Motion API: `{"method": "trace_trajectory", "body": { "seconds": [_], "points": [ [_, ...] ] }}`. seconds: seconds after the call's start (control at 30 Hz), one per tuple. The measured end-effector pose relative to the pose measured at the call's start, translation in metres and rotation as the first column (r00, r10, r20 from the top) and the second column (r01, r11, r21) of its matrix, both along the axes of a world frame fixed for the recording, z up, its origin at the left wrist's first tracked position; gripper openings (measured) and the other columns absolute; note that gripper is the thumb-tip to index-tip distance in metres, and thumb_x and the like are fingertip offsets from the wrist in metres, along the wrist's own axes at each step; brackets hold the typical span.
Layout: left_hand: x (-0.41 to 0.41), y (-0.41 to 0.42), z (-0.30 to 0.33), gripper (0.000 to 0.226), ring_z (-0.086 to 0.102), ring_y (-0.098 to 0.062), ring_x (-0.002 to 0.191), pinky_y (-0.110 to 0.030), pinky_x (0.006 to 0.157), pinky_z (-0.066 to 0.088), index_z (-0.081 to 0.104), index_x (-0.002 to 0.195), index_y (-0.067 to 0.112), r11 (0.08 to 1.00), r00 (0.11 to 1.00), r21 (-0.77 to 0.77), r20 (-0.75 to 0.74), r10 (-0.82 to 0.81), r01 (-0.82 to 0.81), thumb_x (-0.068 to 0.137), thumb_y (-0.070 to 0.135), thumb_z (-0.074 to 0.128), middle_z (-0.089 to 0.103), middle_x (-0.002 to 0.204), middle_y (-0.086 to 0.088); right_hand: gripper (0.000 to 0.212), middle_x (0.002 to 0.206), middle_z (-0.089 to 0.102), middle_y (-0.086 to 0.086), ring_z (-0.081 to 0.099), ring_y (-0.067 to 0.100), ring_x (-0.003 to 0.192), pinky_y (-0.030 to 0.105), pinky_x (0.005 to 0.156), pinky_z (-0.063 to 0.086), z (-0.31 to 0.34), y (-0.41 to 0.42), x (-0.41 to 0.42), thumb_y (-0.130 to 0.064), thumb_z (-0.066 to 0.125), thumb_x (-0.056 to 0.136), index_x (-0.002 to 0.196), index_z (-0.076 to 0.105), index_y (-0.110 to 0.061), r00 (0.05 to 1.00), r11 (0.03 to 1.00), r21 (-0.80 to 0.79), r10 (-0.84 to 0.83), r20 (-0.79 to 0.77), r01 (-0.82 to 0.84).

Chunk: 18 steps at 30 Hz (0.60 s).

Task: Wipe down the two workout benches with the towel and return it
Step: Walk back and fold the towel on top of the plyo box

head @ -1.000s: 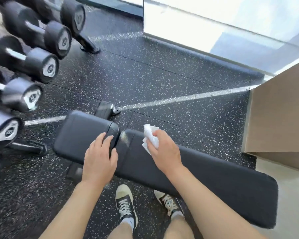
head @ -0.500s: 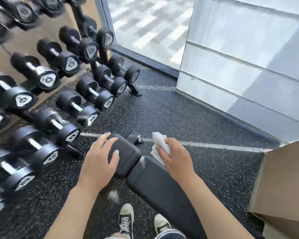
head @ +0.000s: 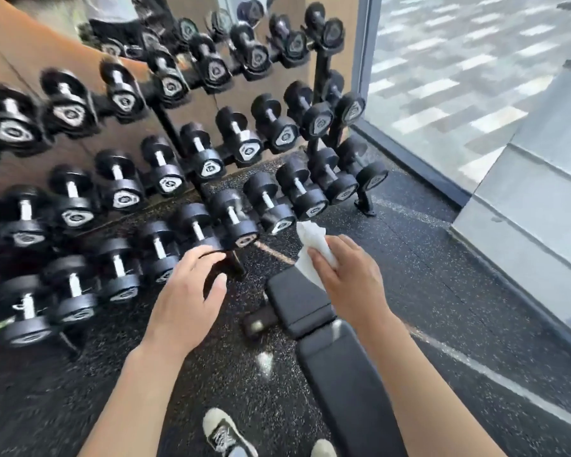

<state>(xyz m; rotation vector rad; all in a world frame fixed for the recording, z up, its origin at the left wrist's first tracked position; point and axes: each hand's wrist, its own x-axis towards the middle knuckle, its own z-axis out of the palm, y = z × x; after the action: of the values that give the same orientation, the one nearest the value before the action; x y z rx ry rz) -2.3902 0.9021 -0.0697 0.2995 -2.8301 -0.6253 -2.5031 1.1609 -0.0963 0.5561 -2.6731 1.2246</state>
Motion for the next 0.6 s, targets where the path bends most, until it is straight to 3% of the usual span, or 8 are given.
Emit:
{"method": "trace_trajectory", "body": {
  "seconds": [0.17, 0.3, 0.37, 0.43, 0.6],
  "points": [
    [0.055, -0.041, 0.015, 0.035, 0.057, -0.014, 0.126, -0.042, 0.099, 0.05, 0.059, 0.137, 0.029, 0.976, 0.975, -0.004, 0.045, 0.217, -0.217, 0.104, 0.035, 0.05, 0.044, 0.15, 0.016, 0.037, 0.079, 0.048, -0.008, 0.047, 0.013, 0.075, 0.034, 0.062, 0.035, 0.012, -0.063, 0.011, -0.05, 0.048, 0.103, 0.08, 0.043, -0.023, 0.978, 0.978, -0.021, 0.208, -0.003, -0.208],
    [0.092, -0.073, 0.028, 0.036, 0.061, -0.015, 0.119, -0.044, 0.093, 0.054, 0.056, 0.137, 0.032, 0.939, 0.939, -0.033, 0.033, 0.343, -0.342, 0.103, 0.041, 0.048, 0.044, 0.149, 0.017, 0.036, 0.084, 0.052, -0.009, 0.05, 0.011, 0.076, 0.035, 0.063, 0.043, 0.021, -0.108, 0.023, -0.05, 0.049, 0.104, 0.083, 0.049, -0.021, 0.946, 0.947, 0.027, 0.322, -0.023, -0.321],
    [0.11, -0.088, 0.034, 0.036, 0.059, -0.015, 0.121, -0.044, 0.09, 0.054, 0.055, 0.136, 0.032, 0.921, 0.921, -0.045, 0.025, 0.388, -0.387, 0.102, 0.042, 0.048, 0.046, 0.146, 0.016, 0.038, 0.081, 0.051, -0.007, 0.048, 0.01, 0.072, 0.035, 0.059, 0.04, 0.025, -0.127, 0.031, -0.05, 0.049, 0.104, 0.08, 0.046, -0.021, 0.937, 0.937, 0.028, 0.348, -0.026, -0.348],
    [0.131, -0.105, 0.038, 0.037, 0.055, -0.015, 0.126, -0.046, 0.094, 0.053, 0.055, 0.136, 0.031, 0.907, 0.909, -0.058, 0.009, 0.418, -0.417, 0.101, 0.042, 0.048, 0.049, 0.144, 0.014, 0.04, 0.078, 0.048, -0.007, 0.046, 0.008, 0.068, 0.031, 0.055, 0.033, 0.03, -0.148, 0.041, -0.05, 0.05, 0.103, 0.077, 0.041, -0.022, 0.93, 0.93, 0.016, 0.366, -0.023, -0.366],
    [0.202, -0.151, 0.043, 0.035, 0.049, -0.017, 0.13, -0.045, 0.103, 0.048, 0.057, 0.133, 0.029, 0.867, 0.871, -0.09, -0.024, 0.49, -0.49, 0.1, 0.039, 0.051, 0.054, 0.141, 0.008, 0.042, 0.076, 0.048, -0.006, 0.047, 0.011, 0.063, 0.034, 0.054, 0.037, 0.042, -0.208, 0.089, -0.047, 0.053, 0.104, 0.075, 0.042, -0.018, 0.896, 0.897, 0.006, 0.443, -0.034, -0.443]
  ]
}}
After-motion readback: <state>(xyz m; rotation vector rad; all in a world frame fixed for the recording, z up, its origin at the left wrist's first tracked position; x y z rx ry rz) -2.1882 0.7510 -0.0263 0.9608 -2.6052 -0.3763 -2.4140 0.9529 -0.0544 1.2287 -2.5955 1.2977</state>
